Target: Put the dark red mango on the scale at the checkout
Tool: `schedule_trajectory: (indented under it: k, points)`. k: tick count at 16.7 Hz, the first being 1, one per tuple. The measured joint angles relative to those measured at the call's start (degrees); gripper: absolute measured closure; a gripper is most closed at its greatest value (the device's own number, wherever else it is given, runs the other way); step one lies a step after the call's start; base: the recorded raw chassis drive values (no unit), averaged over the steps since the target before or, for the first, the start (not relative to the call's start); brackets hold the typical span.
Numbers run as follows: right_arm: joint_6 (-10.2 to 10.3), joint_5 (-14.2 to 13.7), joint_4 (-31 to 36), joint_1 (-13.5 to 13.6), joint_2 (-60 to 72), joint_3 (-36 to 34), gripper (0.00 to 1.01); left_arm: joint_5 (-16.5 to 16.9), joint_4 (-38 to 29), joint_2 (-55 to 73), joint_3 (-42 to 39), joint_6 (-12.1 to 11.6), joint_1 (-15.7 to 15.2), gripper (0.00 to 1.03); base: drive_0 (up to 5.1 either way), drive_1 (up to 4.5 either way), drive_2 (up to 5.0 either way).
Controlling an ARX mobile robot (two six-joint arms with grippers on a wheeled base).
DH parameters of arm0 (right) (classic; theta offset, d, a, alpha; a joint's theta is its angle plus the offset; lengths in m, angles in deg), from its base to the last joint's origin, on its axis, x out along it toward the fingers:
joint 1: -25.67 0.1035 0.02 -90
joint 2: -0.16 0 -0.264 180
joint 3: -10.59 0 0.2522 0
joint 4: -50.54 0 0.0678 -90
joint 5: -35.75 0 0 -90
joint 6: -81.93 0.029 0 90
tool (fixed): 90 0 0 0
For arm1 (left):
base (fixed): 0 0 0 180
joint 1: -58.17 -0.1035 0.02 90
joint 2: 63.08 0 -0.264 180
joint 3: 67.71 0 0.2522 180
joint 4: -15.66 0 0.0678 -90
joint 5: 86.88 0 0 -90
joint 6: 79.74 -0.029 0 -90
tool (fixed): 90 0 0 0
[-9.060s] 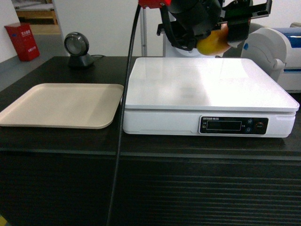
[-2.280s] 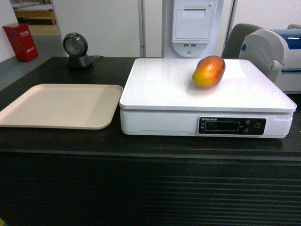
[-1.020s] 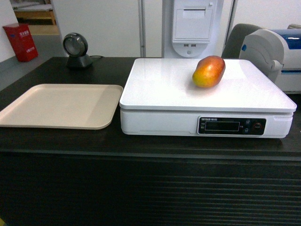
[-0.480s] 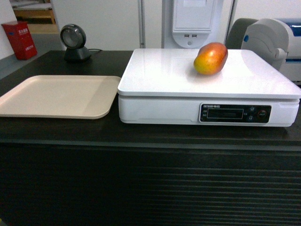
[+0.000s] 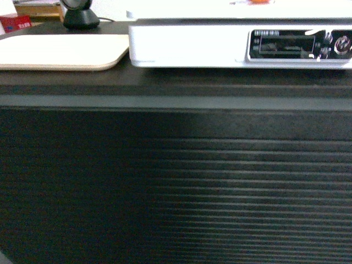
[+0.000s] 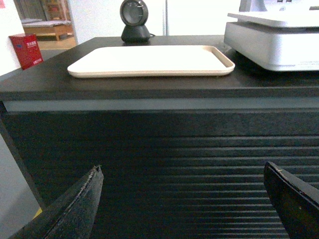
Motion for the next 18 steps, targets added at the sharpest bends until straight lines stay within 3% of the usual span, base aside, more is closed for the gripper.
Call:
schedule_trajectory:
  k: [18]
  points:
    - [0.0, 0.0, -0.1, 0.0, 0.0, 0.0, 0.03, 0.0, 0.2, 0.0, 0.0, 0.0, 0.0, 0.05, 0.0, 0.00, 0.0]
